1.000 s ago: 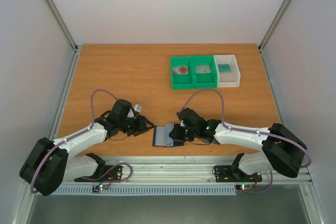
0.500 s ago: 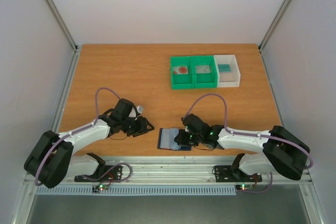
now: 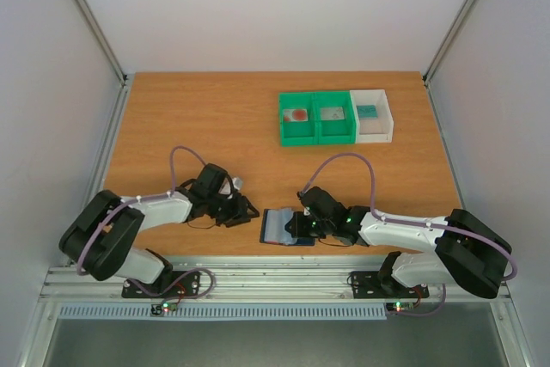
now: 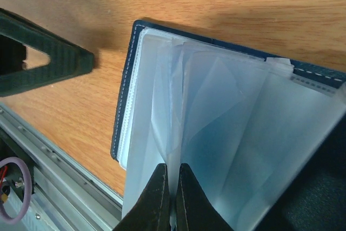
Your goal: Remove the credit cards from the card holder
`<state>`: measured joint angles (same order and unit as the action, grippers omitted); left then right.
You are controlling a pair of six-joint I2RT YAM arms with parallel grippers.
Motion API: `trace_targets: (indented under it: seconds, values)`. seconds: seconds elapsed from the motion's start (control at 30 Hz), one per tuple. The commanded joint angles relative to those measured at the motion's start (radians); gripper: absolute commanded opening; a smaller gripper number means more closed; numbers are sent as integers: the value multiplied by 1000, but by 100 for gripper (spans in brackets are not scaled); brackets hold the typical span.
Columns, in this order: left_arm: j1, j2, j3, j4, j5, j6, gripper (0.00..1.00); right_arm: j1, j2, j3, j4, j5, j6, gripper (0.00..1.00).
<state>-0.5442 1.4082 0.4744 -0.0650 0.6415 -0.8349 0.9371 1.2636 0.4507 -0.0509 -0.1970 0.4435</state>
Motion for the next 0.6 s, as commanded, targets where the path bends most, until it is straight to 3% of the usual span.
trace_targets:
  seconds: [0.0,0.37,0.57]
  values:
    - [-40,68,3,117,30,-48,40,0,-1,-11,44,2,-11,1]
    - [-103,181,3,275,28,-143,40,-1,-13,-37,42,14,13,1]
    - [-103,232,-56,611,118,-307,37,0,-26,-32,3,34,13,1]
